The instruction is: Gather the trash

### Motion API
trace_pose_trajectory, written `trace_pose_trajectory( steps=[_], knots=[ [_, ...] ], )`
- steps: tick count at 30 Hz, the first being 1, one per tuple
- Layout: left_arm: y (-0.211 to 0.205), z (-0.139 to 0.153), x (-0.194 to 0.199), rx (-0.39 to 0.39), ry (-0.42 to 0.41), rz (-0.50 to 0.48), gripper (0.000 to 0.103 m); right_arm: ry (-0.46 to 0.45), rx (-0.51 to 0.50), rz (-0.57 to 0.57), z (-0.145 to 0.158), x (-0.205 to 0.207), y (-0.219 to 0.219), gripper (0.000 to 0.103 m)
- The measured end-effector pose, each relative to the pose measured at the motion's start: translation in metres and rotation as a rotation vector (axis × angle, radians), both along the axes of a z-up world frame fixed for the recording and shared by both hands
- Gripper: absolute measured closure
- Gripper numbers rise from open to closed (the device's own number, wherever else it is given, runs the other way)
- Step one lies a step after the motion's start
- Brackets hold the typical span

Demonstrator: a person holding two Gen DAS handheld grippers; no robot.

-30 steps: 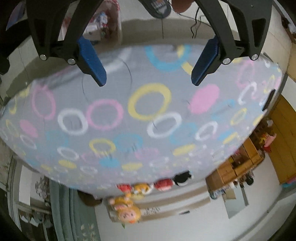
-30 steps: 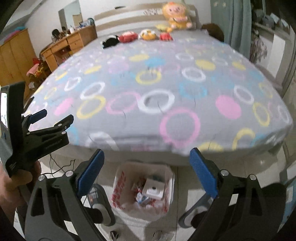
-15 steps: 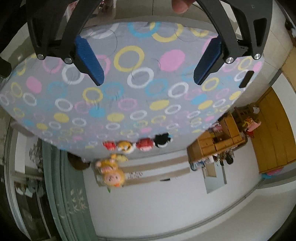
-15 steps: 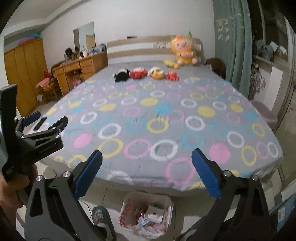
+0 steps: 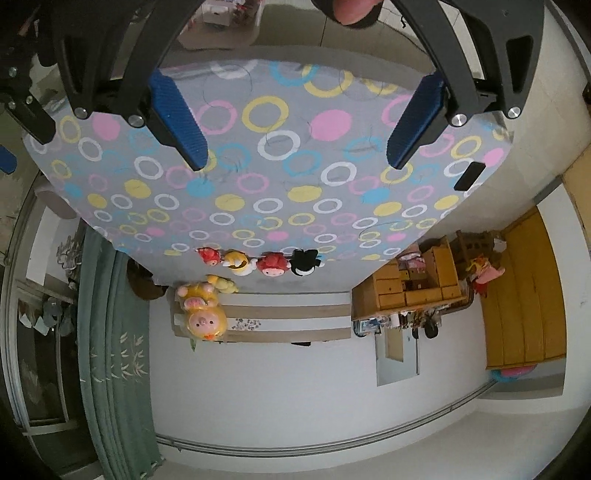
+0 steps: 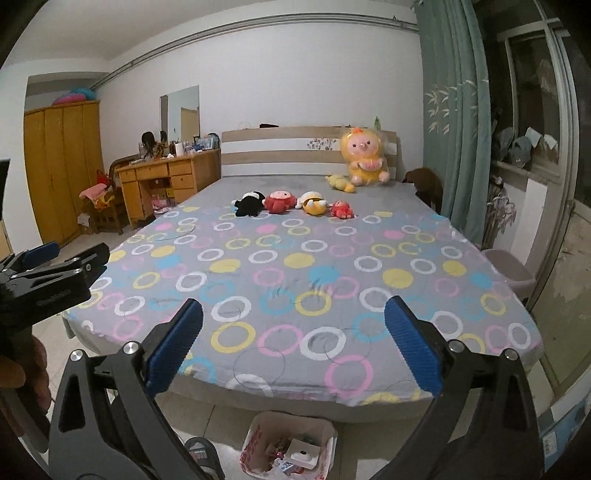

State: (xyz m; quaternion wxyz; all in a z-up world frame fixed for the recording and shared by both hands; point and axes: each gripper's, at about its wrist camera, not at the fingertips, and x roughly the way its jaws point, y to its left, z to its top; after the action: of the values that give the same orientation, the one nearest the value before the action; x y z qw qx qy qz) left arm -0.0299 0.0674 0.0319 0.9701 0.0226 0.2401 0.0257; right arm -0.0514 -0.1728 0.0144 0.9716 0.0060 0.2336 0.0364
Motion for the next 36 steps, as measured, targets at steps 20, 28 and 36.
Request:
trace_pose_trajectory(
  steps=[20, 28, 36],
  knots=[
    [-0.018, 0.005, -0.029, 0.011, 0.002, -0.003, 0.008, 0.032, 0.044, -0.034, -0.001, -0.020, -0.007, 0.007],
    [-0.016, 0.001, -0.028, 0.004, 0.003, 0.010, 0.008, 0.042, 0.043, -0.034, -0.004, -0.020, -0.008, 0.007],
    [-0.014, 0.001, -0.029, 0.003, 0.001, 0.013, 0.008, 0.039, 0.041, -0.033, -0.004, -0.021, -0.008, 0.007]
  ],
)
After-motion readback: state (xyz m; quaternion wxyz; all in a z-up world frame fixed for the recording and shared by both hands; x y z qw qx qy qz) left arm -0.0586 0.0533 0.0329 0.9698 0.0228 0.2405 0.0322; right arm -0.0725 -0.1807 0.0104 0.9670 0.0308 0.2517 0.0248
